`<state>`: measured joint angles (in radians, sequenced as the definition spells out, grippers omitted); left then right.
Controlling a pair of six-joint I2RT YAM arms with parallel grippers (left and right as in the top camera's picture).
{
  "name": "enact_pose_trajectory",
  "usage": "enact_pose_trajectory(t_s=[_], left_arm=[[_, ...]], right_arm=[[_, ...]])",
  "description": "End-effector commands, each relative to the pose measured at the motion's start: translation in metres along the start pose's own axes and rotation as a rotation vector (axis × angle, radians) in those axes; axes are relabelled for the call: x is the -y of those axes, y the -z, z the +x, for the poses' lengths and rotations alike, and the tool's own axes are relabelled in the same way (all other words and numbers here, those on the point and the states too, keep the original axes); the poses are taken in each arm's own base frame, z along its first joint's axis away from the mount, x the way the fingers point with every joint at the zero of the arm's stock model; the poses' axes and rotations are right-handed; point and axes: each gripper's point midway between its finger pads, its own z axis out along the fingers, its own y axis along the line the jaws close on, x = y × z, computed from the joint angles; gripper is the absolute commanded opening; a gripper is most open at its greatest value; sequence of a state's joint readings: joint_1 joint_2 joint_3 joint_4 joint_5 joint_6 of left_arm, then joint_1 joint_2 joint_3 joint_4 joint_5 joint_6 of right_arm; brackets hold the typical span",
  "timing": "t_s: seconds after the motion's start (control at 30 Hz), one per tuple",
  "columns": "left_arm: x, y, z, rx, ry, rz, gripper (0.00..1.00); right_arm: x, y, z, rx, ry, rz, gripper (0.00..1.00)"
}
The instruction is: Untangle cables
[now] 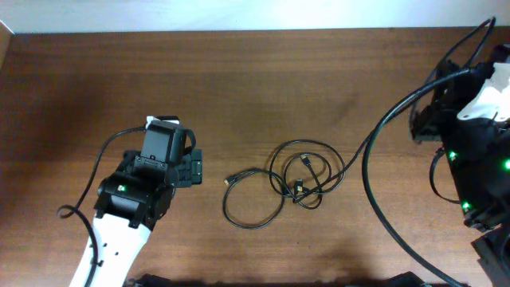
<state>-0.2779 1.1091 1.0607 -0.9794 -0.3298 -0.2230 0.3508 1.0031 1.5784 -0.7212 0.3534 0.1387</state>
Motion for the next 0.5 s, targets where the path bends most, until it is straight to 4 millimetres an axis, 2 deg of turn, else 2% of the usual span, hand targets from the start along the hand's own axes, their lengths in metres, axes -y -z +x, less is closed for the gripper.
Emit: enact_pose_trajectory(t_s=[0.0,0.07,0.1,0.13,0.23,0.3,0.33,0.47], left_arm=[[-0.002,0.004,-0.011,0.035,0.003,0.000,0.99],[0.002,0.004,-0.009,0.025,0.001,0.024,0.99],[0.011,0.004,-0.008,0.015,0.001,0.071,0.99],[0.035,0.006,-0.005,-0.008,-0.006,0.208,0.99],[0.101,0.025,0.007,-0.045,-0.206,0.611,0.99],[0.130,0.035,0.018,-0.062,-0.337,0.784,0.99],[0.142,0.030,0.026,-0.092,-0.390,0.815,0.99],[0.162,0.010,0.047,-0.189,-0.489,0.832,0.99]], right_arm=[[0.006,0.005,-0.006,0.018,-0.007,0.024,0.04],[0.006,0.004,-0.005,0.013,-0.005,0.025,0.04],[0.006,0.004,-0.004,0.011,-0.005,0.025,0.04],[0.006,0.004,-0.004,0.012,-0.005,0.025,0.04],[0.006,0.004,-0.005,0.013,-0.016,0.021,0.04],[0.005,0.004,-0.004,0.011,-0.032,0.020,0.04],[0.005,0.003,-0.004,0.010,-0.031,0.018,0.04],[0.005,0.003,-0.003,0.006,-0.030,0.019,0.04]])
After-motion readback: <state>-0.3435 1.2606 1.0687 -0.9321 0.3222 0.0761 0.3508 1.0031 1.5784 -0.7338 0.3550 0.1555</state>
